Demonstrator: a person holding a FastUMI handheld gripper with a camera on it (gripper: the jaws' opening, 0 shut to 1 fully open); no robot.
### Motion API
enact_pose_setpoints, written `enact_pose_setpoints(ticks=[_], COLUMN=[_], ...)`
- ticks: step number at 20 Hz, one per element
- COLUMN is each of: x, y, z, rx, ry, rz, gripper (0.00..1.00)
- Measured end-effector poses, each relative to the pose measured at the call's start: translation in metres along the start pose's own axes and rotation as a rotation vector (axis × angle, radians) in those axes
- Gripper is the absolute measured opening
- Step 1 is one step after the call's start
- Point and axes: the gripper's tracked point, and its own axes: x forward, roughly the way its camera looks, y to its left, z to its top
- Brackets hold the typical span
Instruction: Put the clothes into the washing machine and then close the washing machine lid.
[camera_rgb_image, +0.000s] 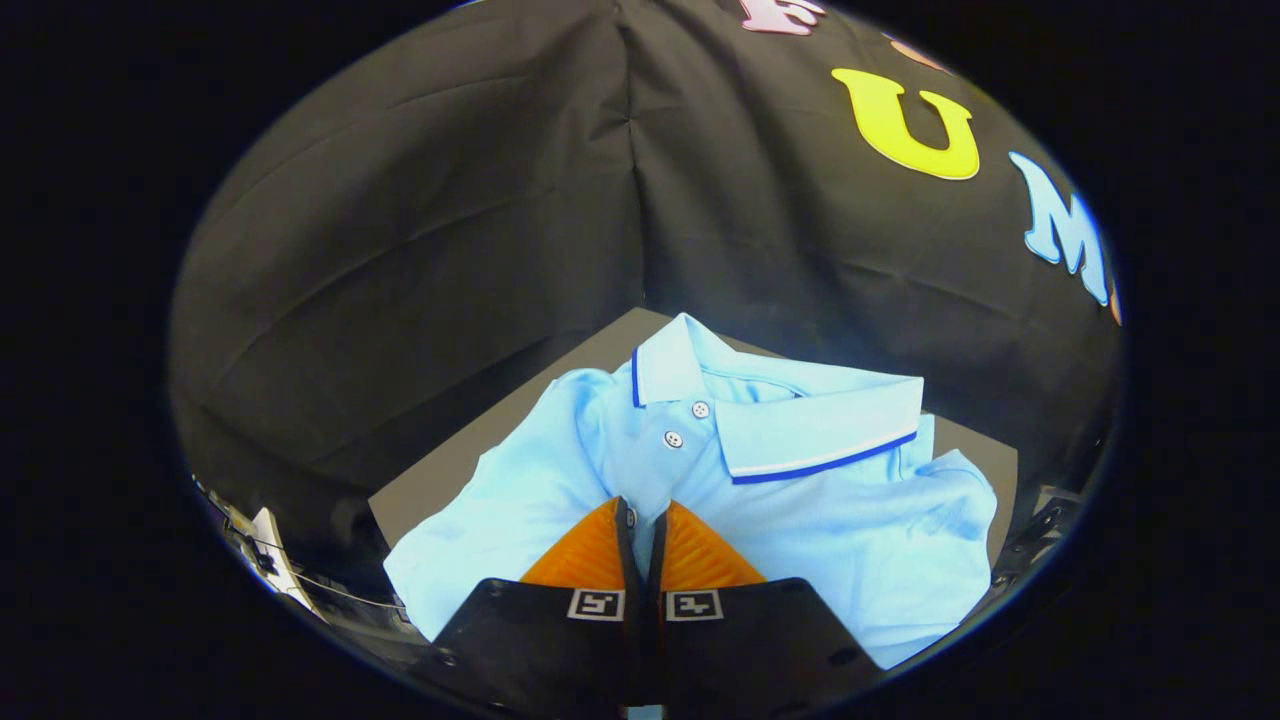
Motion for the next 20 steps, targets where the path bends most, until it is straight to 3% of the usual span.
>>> enact_pose_setpoints(ticks=[9, 20], x=[-0.058, -0.123], y=[-0.003, -0.047], z=[0.027, 0.043], rx=[0.036, 0.141], ry=[-0.205, -0.317], rz=[0.063, 0.029], gripper=[0.01, 0.01])
